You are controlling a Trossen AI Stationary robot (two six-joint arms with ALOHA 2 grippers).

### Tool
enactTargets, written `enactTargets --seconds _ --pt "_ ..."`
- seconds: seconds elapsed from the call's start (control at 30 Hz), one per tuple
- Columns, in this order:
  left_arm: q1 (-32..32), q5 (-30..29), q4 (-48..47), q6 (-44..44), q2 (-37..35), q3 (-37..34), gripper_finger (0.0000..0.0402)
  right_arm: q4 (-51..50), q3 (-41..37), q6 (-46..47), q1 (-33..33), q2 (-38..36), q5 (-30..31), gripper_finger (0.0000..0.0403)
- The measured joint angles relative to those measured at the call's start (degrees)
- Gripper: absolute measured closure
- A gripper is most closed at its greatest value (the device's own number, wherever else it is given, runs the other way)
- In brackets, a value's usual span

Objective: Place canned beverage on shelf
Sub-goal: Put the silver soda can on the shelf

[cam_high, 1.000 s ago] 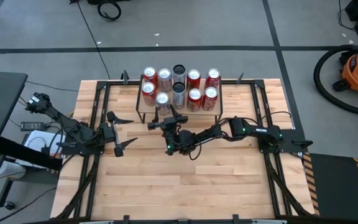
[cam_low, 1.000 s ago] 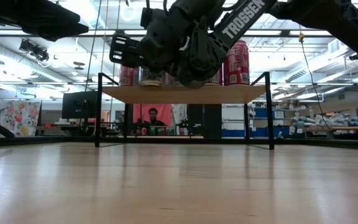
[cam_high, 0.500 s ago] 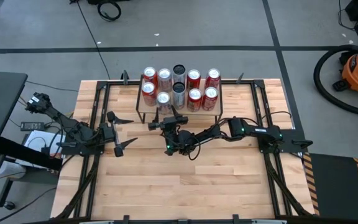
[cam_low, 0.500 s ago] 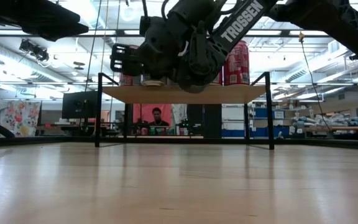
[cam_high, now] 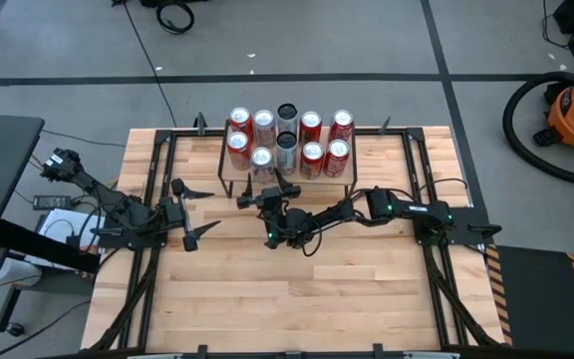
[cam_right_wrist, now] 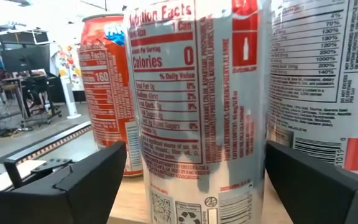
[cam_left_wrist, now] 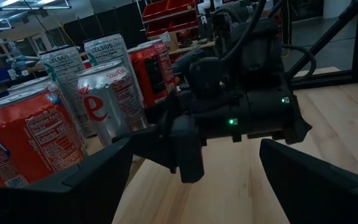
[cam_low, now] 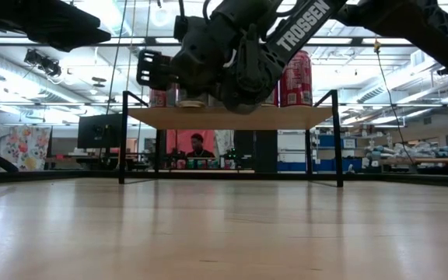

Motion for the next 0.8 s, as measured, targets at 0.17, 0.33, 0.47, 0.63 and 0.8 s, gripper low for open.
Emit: enactTargets --seconds 0.17,0.33,0.47,0.63,0.8 --pt "0.00 0.00 -0.07 -0.05 -0.01 0.00 0.0040 0.14 0.11 -1.04 0.61 -0.46 0.82 0.0018" --pt "0.00 0.00 -0.09 0.01 -0.01 0.00 0.0040 0.19 0.11 -2.99 0.68 -1.13 1.16 0.0019" --pt "0.00 0.07 -0.13 -0.13 0.00 0.00 0.0040 0.20 0.11 -4.80 1.00 -1.63 1.72 0.0018" --pt "-0.02 1.40 -0.16 -0.87 0.00 0.00 0.0040 0.17 0.13 -6.38 2.09 -2.34 2.55 0.0020" --pt "-0.02 1.42 -0.11 -0.91 -0.02 0.00 0.0040 0.14 0.15 -7.83 2.18 -3.04 2.51 0.0020"
